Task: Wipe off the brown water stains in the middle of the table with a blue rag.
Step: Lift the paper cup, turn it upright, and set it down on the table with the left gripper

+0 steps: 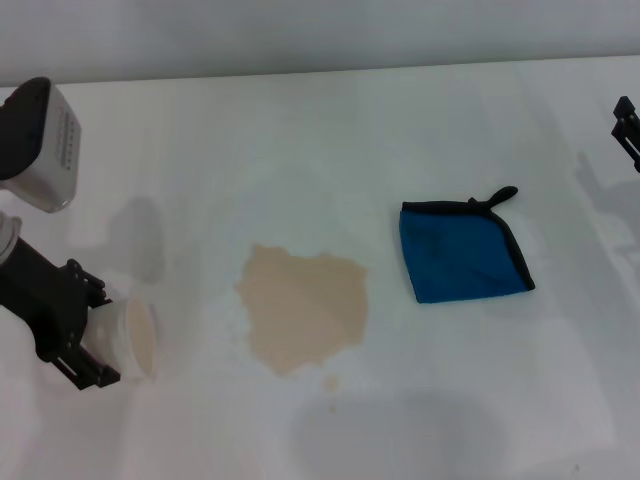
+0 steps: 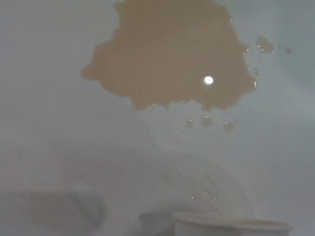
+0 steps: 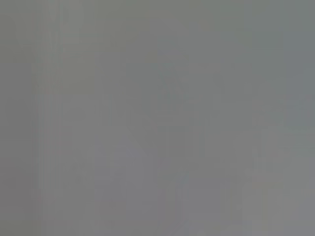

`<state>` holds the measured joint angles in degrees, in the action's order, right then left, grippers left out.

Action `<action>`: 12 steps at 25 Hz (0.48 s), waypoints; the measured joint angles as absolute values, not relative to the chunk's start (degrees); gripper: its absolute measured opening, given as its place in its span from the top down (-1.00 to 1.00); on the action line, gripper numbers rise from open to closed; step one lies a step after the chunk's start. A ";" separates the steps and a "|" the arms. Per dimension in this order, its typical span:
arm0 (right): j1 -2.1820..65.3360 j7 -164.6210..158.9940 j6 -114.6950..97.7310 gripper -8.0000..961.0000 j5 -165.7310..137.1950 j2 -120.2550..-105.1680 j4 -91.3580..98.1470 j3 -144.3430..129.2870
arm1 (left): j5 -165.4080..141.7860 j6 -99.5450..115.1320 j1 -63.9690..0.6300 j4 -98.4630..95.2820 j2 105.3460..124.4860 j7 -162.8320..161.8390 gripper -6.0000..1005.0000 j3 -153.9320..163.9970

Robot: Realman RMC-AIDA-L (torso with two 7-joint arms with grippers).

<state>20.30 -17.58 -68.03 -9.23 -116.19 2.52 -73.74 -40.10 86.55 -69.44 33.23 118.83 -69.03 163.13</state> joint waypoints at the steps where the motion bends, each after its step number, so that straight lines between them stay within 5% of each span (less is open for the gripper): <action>1: 20.30 -17.58 -68.02 -0.75 -9.23 -116.19 2.52 -73.74 | -40.10 86.52 -69.44 33.10 118.83 -69.03 -0.76 163.12; 12: 20.36 -17.58 -68.03 -0.75 -9.23 -116.19 2.55 -73.74 | -39.88 85.78 -69.16 32.24 118.83 -69.16 -0.76 163.05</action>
